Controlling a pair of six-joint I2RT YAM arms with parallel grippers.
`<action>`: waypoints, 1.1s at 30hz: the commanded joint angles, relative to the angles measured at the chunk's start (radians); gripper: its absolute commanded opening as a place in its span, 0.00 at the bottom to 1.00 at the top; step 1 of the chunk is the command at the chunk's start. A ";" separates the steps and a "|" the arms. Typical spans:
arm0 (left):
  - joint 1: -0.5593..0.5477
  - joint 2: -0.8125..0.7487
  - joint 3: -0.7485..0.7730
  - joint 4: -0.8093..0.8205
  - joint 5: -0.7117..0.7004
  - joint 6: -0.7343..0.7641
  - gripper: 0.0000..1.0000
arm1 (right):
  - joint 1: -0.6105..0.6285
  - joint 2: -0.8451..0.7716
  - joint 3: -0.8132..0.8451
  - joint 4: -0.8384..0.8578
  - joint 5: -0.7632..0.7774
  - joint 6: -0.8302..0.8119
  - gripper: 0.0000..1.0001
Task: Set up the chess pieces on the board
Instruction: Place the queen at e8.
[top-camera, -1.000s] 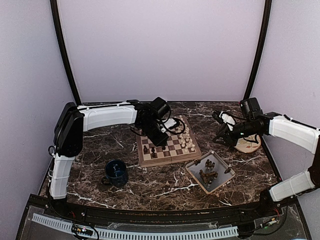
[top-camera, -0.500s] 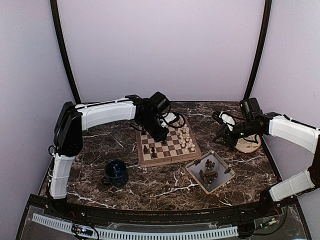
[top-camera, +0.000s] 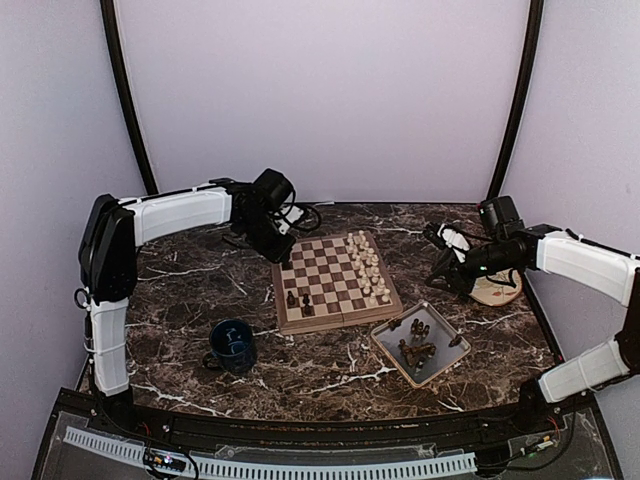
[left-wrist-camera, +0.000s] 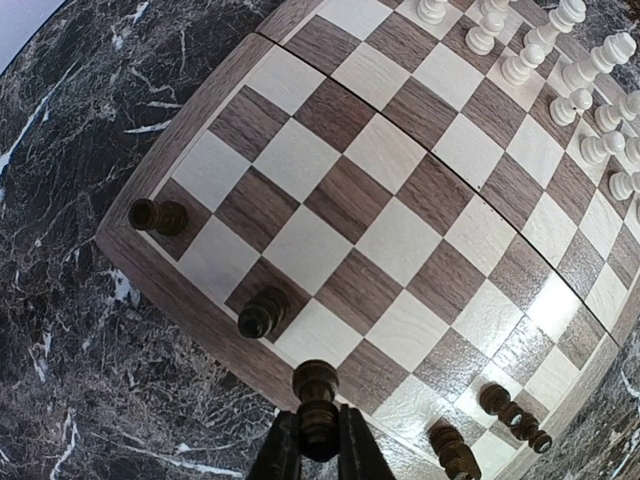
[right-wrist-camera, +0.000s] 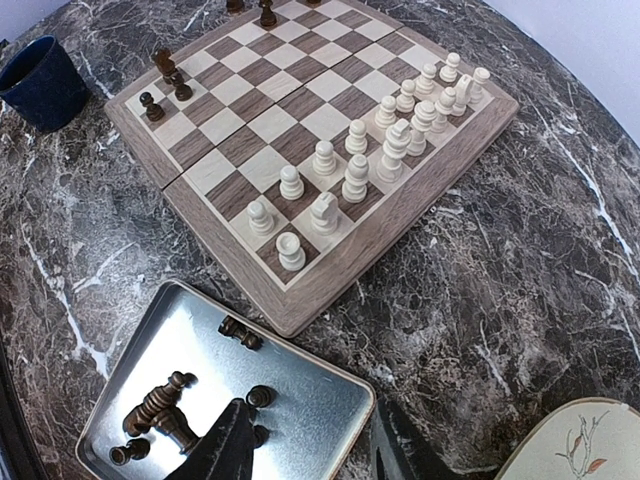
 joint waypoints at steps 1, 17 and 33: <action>-0.009 -0.036 -0.020 0.050 -0.004 -0.029 0.08 | -0.003 0.009 0.001 0.008 -0.021 -0.006 0.41; 0.012 0.014 -0.022 0.047 0.016 -0.032 0.08 | -0.002 0.022 -0.002 0.007 -0.023 -0.008 0.41; 0.012 0.056 -0.016 0.045 0.031 -0.034 0.08 | -0.002 0.032 -0.002 0.005 -0.024 -0.014 0.41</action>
